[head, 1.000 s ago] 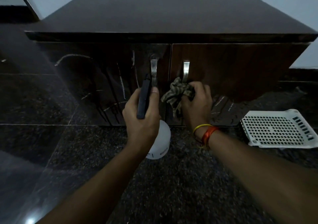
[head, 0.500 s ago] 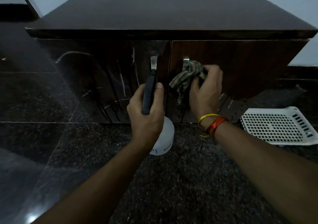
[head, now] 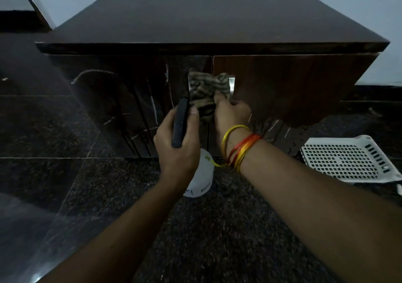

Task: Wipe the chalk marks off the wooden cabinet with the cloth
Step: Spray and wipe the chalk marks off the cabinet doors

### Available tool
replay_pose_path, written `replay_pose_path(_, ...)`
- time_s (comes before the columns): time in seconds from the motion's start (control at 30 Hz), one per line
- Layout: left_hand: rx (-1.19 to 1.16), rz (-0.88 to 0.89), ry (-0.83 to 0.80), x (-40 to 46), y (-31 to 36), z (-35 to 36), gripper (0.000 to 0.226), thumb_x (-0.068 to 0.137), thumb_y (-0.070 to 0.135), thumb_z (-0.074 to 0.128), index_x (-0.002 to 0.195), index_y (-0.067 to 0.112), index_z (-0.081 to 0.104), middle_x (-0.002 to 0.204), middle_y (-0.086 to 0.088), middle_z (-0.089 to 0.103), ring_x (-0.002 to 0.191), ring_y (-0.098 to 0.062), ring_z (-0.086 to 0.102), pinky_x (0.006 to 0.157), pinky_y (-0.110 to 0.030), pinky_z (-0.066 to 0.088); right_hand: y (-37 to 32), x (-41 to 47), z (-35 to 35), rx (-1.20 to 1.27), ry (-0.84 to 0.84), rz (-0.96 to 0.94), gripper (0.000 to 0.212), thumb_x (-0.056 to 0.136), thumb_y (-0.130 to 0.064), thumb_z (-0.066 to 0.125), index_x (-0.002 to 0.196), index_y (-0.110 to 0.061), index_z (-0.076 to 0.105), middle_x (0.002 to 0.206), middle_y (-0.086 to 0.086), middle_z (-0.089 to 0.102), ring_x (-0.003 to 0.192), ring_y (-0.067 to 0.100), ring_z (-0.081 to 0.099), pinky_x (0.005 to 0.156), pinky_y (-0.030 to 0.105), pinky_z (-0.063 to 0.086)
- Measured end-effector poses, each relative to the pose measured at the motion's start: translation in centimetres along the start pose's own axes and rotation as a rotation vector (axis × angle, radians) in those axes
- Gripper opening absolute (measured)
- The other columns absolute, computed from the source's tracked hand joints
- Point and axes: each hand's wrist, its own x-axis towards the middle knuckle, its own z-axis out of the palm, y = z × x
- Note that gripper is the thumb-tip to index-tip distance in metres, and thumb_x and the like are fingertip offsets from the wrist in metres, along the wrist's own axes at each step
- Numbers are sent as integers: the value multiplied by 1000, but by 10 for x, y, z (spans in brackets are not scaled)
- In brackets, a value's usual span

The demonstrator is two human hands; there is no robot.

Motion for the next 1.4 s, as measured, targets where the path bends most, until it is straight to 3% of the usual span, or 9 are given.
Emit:
replay_pose_path(0.17, -20, 14, -9, -1, 2, -13, 26, 95, 37, 54, 78, 18, 58, 63, -21, 49, 55, -40, 48, 49, -48, 42, 10, -1, 6, 28, -4, 159, 35, 78, -22, 65, 107, -1, 62, 100, 17, 67, 87, 33, 65, 79, 45, 56)
replay_pose_path(0.37, -4, 13, -4, 0, 3, -19, 22, 97, 33, 54, 78, 21, 59, 65, -22, 51, 57, -41, 50, 51, -48, 44, 4, 0, 9, 171, -4, 125, 22, 82, -17, 64, 98, -3, 58, 95, 17, 64, 83, 32, 64, 75, 43, 55)
replay_pose_path(0.53, -24, -1, -11, -3, 1, -18, 21, 98, 30, 54, 79, 22, 58, 72, -25, 54, 57, -42, 48, 50, -50, 44, 28, 10, -1, -46, 36, 20, 26, 81, -16, 66, 101, -1, 59, 92, 15, 63, 77, 25, 60, 54, 19, 45)
replay_pose_path(0.73, -46, -21, -1, -1, -5, -17, 23, 96, 33, 54, 80, 17, 58, 73, -26, 54, 58, -44, 48, 50, -48, 44, 64, 25, -17, -70, 140, 36, 29, 81, -5, 60, 109, 3, 60, 104, 10, 64, 88, 24, 62, 64, 27, 47)
replay_pose_path(0.83, -61, -35, 8, -1, -6, -15, 24, 99, 26, 55, 78, 14, 57, 73, -28, 53, 57, -44, 48, 49, -46, 44, 68, 40, -26, -2, 243, 138, 37, 82, -7, 58, 118, 0, 54, 108, 7, 59, 95, 25, 59, 81, 36, 51)
replay_pose_path(0.93, -67, -32, 6, -2, -7, -13, 22, 100, 23, 54, 79, 16, 57, 74, -28, 54, 57, -43, 49, 48, -42, 43, 65, 52, -24, 163, 241, 151, 42, 78, -17, 54, 119, -10, 48, 114, 10, 59, 91, 29, 63, 75, 41, 55)
replay_pose_path(1.07, -55, -38, 44, -7, -10, -3, 23, 99, 26, 55, 76, 25, 55, 74, -25, 56, 56, -42, 49, 47, -44, 44, 52, 44, -28, 114, 487, -13, 37, 80, -12, 60, 114, -15, 46, 117, 17, 54, 97, 30, 58, 86, 34, 46)
replay_pose_path(1.23, -41, -56, 100, -16, -27, 2, 20, 97, 26, 56, 77, 28, 57, 72, -19, 57, 58, -38, 52, 50, -42, 45, 88, 18, -21, -257, 234, -422, 44, 72, 4, 64, 115, -2, 54, 119, 22, 52, 109, 31, 54, 96, 33, 42)
replay_pose_path(1.4, 17, -59, 78, -23, -49, -1, 18, 97, 29, 56, 80, 24, 58, 68, -21, 53, 58, -40, 50, 52, -46, 44, 106, 36, -32, -443, 182, -432, 37, 68, 0, 75, 102, -4, 60, 110, 20, 58, 101, 31, 56, 83, 27, 38)
